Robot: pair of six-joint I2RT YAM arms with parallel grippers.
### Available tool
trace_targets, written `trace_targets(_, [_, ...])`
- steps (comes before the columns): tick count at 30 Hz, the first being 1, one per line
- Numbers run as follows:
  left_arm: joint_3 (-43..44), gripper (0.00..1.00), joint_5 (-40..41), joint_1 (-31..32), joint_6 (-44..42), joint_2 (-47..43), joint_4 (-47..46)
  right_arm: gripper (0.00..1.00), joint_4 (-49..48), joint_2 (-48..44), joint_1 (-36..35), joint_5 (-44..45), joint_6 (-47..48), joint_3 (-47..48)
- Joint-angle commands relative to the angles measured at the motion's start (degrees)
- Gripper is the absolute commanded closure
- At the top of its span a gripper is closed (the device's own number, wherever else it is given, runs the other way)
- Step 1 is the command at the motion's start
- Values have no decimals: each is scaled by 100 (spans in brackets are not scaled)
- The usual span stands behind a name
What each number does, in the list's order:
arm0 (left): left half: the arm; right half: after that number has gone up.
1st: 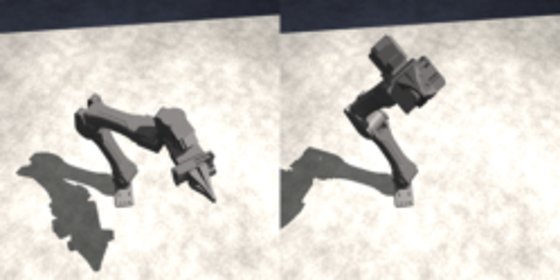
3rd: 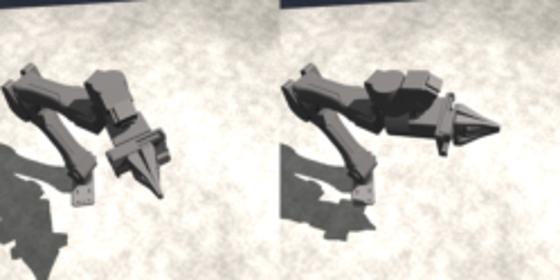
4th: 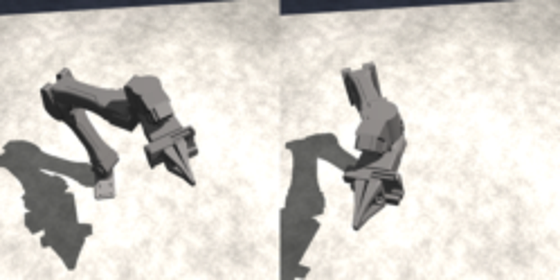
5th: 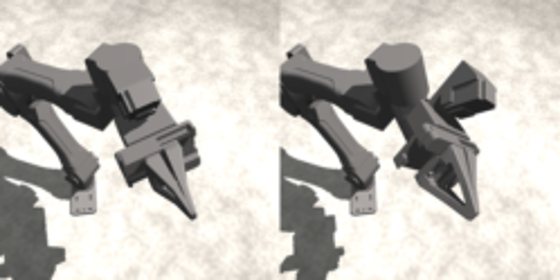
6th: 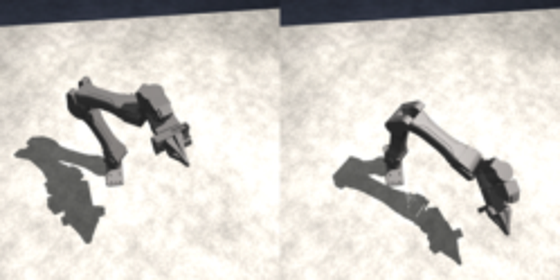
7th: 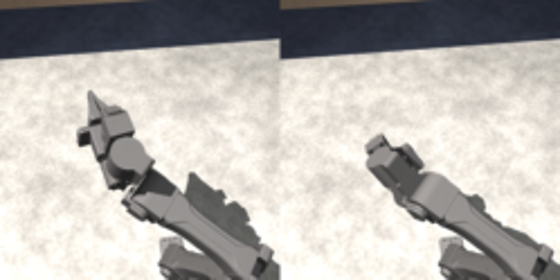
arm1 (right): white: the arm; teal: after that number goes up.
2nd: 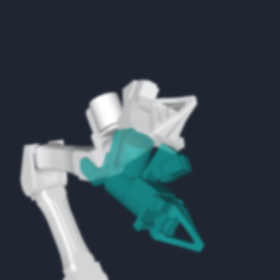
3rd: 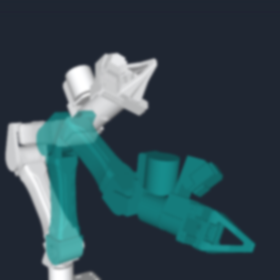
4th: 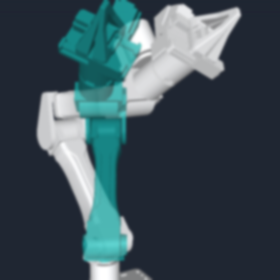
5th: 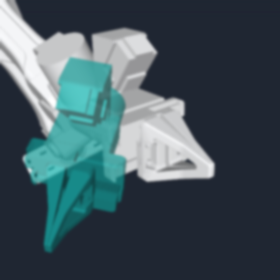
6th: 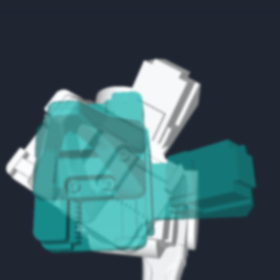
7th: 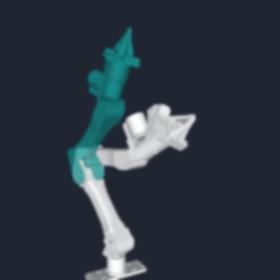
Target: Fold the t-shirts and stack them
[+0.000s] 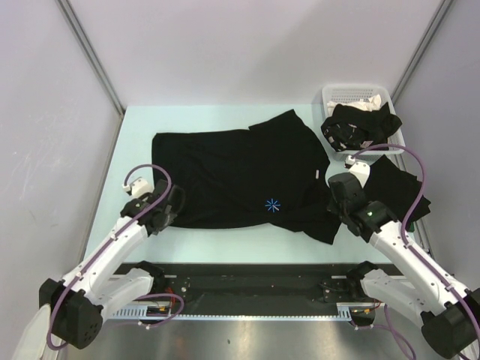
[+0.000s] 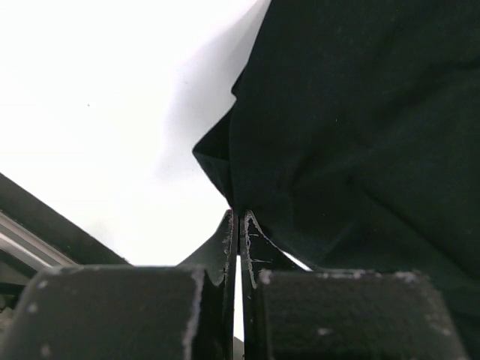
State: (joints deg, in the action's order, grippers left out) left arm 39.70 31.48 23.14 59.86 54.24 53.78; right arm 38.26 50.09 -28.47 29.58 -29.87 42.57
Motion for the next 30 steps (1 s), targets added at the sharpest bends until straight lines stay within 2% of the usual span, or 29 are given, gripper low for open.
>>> trace_targets(1, [301,100,358,33,-106,-80,203,100,-441,80,61,390,297,208])
trace_targets(8, [652,100,735,33,-404,34,-25,100,-880,230,113,645,762,208])
trace_targets(16, [1232,100,1123,24,-1089,561,-394,100,-1548,467,254,698,1298,208])
trace_targets(30, [1637,100,1571,-28,-1670,1097,-658,100,-2885,1196,632,303,2133,208])
